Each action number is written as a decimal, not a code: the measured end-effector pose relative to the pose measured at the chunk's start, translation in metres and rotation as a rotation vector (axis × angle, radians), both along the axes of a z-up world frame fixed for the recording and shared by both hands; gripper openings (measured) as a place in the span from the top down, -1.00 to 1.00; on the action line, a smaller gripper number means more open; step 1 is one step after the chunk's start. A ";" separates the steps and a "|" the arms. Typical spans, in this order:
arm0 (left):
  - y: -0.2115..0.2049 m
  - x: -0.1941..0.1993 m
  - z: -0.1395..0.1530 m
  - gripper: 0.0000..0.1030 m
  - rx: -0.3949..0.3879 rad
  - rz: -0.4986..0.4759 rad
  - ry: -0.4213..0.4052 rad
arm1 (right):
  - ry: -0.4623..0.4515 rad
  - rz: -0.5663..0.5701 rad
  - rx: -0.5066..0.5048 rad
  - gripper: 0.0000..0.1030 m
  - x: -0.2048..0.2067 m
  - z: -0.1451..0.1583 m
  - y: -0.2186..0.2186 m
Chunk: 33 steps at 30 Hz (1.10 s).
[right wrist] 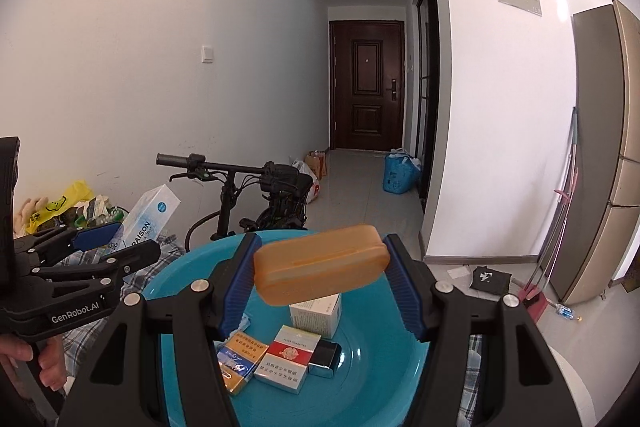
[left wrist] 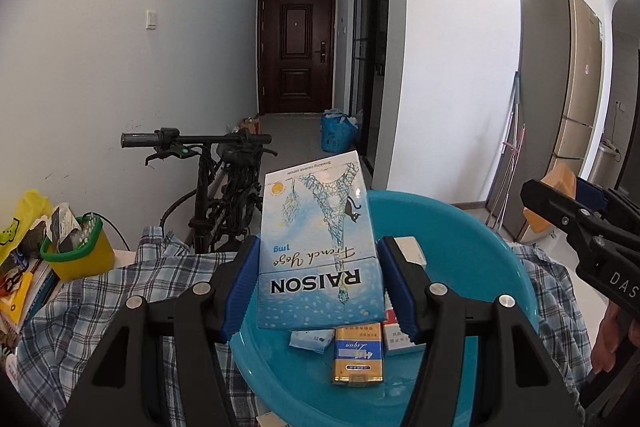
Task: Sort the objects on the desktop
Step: 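Lift the RAISON box and soap bar with both grippers and carry them over the basin, then lower both grippers into the basin and open them to release the box and soap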
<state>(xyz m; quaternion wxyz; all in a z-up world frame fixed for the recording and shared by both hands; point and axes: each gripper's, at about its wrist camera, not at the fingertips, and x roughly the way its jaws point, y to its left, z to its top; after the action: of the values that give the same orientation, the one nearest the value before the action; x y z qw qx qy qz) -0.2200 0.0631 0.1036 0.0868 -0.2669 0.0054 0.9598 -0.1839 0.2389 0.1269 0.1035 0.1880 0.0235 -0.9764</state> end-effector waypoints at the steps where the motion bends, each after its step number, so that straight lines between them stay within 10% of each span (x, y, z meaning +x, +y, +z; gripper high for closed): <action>1: 0.001 -0.005 -0.006 -0.20 0.005 -0.016 -0.042 | -0.038 0.014 0.003 -0.18 -0.005 -0.005 -0.001; 13: 0.007 -0.037 -0.057 -0.12 0.026 -0.007 -0.274 | -0.353 0.089 -0.033 -0.18 -0.047 -0.051 0.006; 33: 0.012 -0.045 -0.068 -0.02 0.001 -0.024 -0.323 | -0.439 0.107 0.004 -0.18 -0.062 -0.077 -0.003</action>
<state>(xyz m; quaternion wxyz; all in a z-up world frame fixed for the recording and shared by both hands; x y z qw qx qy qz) -0.2654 0.0749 0.0352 0.0980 -0.4174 -0.0059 0.9034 -0.2461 0.2355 0.0496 0.1577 0.3949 0.0122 -0.9050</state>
